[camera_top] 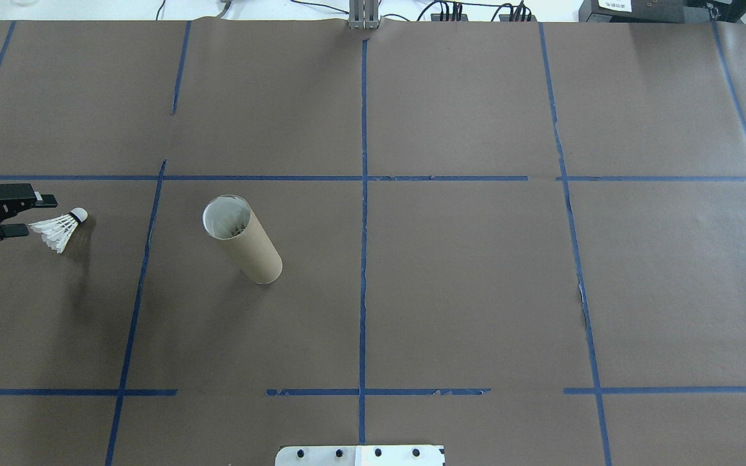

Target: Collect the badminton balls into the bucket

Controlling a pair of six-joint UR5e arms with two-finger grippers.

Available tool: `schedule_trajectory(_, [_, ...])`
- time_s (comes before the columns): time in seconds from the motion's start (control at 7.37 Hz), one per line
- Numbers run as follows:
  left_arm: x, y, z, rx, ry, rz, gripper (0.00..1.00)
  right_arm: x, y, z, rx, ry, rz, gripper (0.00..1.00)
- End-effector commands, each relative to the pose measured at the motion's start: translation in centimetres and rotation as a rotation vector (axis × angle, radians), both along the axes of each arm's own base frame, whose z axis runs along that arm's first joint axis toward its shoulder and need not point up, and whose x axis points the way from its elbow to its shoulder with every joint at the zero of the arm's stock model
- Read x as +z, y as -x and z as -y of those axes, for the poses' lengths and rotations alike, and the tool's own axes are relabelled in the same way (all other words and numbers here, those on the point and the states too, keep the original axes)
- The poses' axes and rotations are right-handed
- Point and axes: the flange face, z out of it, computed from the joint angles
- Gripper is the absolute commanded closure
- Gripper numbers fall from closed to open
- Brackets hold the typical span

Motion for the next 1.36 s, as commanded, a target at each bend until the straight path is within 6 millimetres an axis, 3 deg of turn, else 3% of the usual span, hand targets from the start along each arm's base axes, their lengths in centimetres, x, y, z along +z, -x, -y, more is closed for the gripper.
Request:
schedule_trajectory(0.0, [0.9,1.7,-2.6,-0.004,0.023,0.017,0.00,0.0,0.0,0.0,0.000,0.000,0.000,0.00])
schedule_trajectory(0.41, [2.9,0.6,-1.3,-0.047,0.069,0.036,0.00,0.0,0.0,0.0,0.000,0.000,0.000,0.00])
schedule_trajectory(0.54, [3.1,-0.4,-0.1,-0.090,0.087,0.031,0.00,0.0,0.0,0.0,0.000,0.000,0.000,0.00])
schedule_trajectory(0.95, [2.6,-2.5,1.2,-0.095,0.093,0.015,0.00,0.0,0.0,0.0,0.000,0.000,0.000,0.00])
schedule_trajectory(1.22, [2.7,-3.3,1.2,-0.081,0.093,0.017,0.00,0.0,0.0,0.0,0.000,0.000,-0.002,0.00])
